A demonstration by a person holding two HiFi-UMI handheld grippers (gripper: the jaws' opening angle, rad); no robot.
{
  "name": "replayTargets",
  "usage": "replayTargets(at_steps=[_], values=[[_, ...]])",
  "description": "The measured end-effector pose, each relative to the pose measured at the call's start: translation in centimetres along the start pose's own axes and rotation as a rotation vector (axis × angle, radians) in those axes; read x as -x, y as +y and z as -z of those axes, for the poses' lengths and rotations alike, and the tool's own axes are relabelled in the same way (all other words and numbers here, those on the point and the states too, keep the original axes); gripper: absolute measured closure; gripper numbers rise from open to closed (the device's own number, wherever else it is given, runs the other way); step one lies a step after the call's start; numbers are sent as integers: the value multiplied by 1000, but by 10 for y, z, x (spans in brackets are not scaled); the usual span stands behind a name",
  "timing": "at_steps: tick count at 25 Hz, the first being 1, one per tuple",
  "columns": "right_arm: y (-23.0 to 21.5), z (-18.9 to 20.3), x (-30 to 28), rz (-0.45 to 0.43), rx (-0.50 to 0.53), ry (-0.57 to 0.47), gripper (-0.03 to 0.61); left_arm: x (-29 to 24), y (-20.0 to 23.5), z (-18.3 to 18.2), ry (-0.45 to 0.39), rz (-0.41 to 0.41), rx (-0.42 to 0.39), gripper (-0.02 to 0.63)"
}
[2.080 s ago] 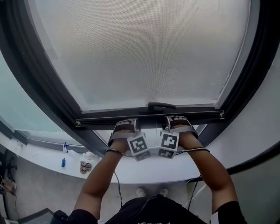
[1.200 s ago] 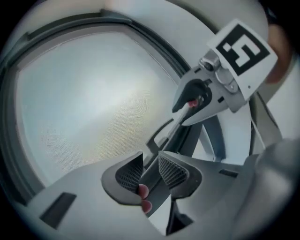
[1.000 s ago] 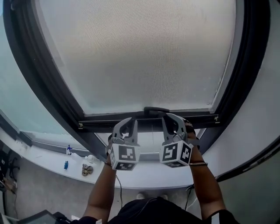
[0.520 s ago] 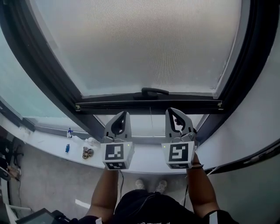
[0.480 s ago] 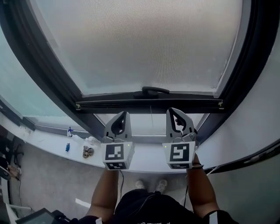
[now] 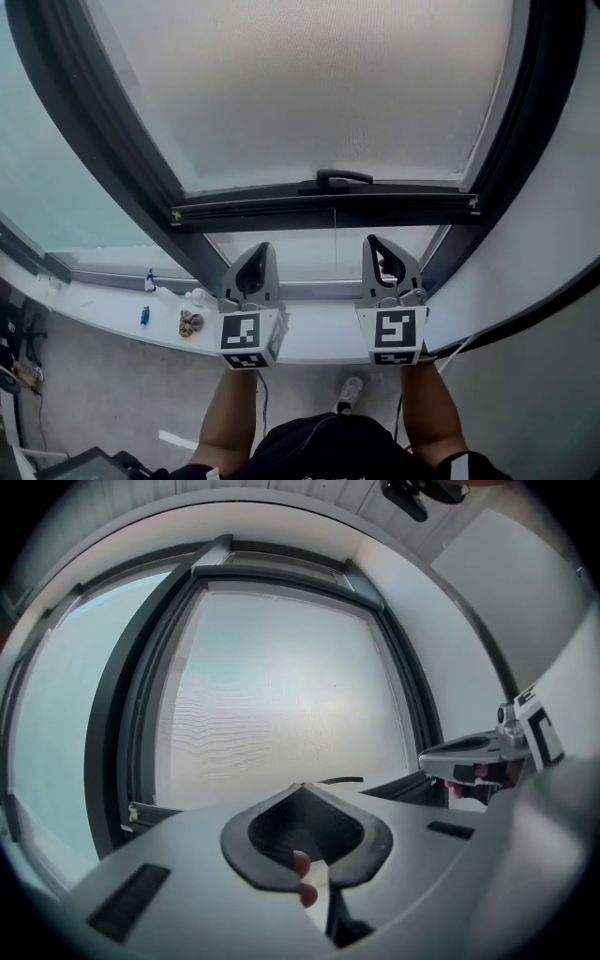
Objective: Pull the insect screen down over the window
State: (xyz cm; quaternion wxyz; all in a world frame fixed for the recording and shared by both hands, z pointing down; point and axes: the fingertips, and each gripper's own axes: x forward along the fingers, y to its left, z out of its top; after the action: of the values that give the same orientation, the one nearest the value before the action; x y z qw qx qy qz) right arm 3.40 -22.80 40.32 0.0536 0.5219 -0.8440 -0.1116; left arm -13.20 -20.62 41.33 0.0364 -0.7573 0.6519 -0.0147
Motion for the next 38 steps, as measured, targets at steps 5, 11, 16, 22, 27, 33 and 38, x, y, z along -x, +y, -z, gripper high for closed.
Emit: replayTargets(at_steps=[5, 11, 16, 22, 27, 33, 38], values=[[32, -4, 30, 37, -17, 3, 575, 39, 12, 8, -2, 19, 21, 611], [75, -9, 72, 51, -33, 12, 575, 93, 23, 18, 24, 48, 22, 611], [95, -2, 111, 80, -63, 49, 575, 134, 30, 23, 27, 53, 46, 611], [109, 0, 146, 90, -115, 85, 575, 168, 17, 28, 42, 101, 53, 611], [116, -1, 171, 72, -99, 93, 575, 190, 0, 27, 41, 112, 59, 611], [114, 0, 196, 47, -93, 76, 575, 207, -25, 24, 39, 104, 47, 611], [104, 4, 219, 34, -92, 68, 575, 222, -55, 25, 48, 89, 41, 611]])
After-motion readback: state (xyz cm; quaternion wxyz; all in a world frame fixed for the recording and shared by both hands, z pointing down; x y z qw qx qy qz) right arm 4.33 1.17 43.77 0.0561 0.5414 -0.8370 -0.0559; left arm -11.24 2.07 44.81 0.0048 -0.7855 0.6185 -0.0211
